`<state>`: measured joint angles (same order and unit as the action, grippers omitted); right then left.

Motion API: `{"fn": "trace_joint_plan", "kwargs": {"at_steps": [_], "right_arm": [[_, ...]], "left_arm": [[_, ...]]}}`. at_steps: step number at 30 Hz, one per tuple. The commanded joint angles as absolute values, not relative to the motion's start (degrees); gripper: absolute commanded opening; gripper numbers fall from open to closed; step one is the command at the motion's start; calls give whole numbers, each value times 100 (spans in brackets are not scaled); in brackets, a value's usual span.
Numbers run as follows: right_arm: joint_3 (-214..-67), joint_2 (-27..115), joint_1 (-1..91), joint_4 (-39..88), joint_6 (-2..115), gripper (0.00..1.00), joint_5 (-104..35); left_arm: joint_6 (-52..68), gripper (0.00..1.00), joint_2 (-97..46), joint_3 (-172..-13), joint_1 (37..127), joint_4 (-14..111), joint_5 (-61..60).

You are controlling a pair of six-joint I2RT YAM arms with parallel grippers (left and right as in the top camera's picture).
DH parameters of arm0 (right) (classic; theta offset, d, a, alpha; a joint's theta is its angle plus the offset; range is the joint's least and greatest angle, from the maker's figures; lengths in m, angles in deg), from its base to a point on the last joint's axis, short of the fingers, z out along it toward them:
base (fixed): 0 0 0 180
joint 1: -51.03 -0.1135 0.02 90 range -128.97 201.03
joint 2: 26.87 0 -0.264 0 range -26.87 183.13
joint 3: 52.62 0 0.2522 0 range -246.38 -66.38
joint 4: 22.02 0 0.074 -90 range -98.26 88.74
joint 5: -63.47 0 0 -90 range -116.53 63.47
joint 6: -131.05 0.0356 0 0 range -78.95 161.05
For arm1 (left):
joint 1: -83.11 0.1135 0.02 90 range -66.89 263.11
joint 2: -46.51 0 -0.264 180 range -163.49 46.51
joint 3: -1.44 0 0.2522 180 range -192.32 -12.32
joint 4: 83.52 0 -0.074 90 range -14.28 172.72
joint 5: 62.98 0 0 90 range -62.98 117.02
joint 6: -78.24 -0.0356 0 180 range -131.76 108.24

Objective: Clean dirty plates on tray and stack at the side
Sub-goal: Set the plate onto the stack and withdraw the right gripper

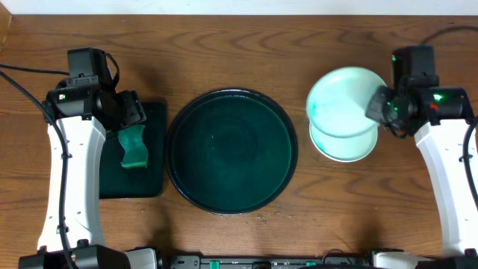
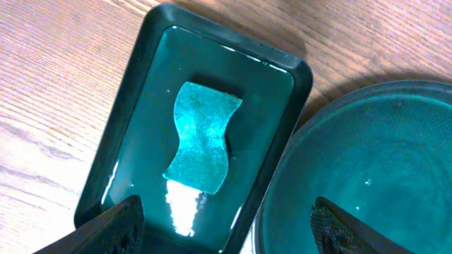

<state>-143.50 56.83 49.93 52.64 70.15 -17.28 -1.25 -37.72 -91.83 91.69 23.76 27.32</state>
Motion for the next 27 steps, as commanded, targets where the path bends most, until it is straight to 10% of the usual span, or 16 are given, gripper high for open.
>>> {"fn": "trace_joint_plan", "kwargs": {"at_steps": [1, 12, 19, 27], "right_arm": [[-13566, 5639, 5408, 4880, 6973, 1, -1848], [-11883, 5654, 5644, 2783, 6565, 2, -2510], [-11902, 5733, 5640, 2871, 6582, 43, -2620], [-13607, 5552, 5539, 4930, 6208, 51, -2753]], "left_arm": [[-95, 76, -3772, -9244, 9182, 2361, 2742], [-95, 76, -3772, -9244, 9182, 2361, 2745], [-95, 76, -3772, -9244, 9182, 2361, 2745], [-97, 76, -3772, -9244, 9182, 2361, 2745]]}}
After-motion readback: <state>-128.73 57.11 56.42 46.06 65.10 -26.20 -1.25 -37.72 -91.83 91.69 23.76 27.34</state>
